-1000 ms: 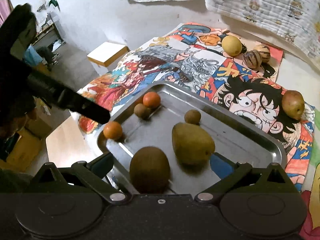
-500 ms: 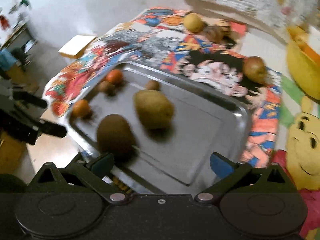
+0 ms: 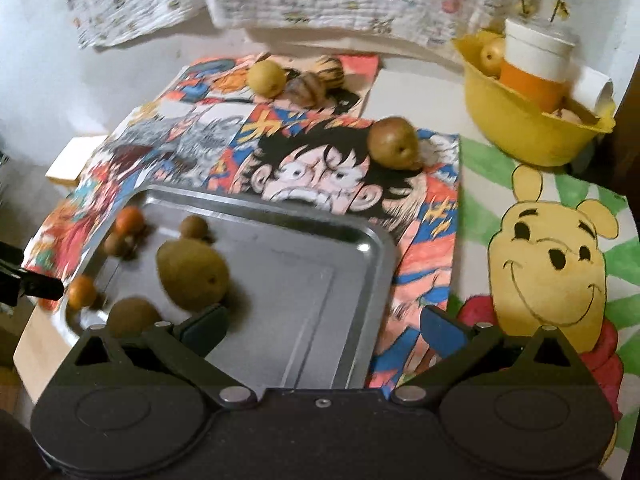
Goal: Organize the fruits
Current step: 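Lift both tools from the tray and move them toward the brown pear and striped melons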
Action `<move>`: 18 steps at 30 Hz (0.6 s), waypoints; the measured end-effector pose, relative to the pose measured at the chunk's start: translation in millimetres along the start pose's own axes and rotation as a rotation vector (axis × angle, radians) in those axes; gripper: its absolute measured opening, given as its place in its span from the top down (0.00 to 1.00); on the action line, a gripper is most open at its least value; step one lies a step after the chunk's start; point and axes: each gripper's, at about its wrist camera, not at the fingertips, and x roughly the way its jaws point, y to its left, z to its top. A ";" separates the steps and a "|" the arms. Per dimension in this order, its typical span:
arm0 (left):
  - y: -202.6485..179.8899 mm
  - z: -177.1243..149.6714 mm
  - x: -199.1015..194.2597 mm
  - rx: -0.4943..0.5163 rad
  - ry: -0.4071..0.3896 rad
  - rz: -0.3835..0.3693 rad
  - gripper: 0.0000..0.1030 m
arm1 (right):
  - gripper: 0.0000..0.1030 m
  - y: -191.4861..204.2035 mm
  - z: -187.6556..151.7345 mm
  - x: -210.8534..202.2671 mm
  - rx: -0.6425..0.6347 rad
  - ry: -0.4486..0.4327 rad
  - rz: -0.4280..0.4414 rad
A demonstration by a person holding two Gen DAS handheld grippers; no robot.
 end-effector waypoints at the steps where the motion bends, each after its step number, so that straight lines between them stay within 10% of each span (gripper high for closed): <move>1: -1.9 4.9 0.5 -0.001 -0.001 0.001 0.01 | 0.01 -1.0 3.2 1.1 0.005 -0.007 -0.004; 18: -14.7 111.8 8.5 -0.219 -0.097 -0.172 0.01 | 0.01 -3.6 66.4 37.4 -0.100 -0.148 -0.123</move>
